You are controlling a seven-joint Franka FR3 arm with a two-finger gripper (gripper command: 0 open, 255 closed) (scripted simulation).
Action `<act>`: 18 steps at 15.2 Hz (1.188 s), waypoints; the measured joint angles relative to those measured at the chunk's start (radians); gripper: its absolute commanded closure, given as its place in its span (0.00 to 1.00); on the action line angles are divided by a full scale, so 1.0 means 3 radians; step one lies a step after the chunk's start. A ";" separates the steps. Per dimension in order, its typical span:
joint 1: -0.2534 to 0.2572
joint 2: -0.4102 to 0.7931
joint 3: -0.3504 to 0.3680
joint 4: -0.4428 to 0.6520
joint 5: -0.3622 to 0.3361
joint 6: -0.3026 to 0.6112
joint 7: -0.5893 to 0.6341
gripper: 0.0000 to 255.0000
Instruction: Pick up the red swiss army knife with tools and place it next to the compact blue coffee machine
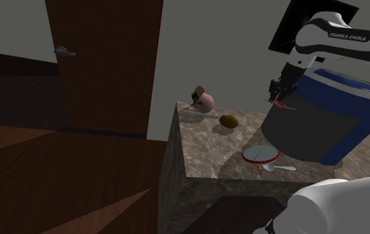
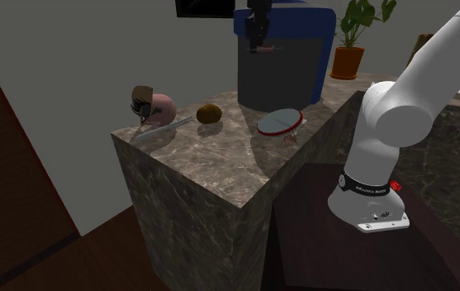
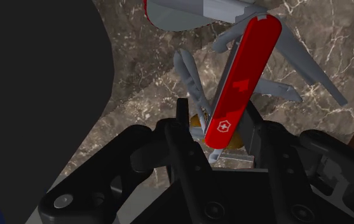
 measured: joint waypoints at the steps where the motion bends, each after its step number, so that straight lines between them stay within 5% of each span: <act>1: 0.0000 0.0000 -0.0001 -0.0057 -0.0001 0.0056 0.0007 1.00; 18: -0.0032 -0.0019 -0.0072 -0.0826 -0.0060 0.0808 0.0026 1.00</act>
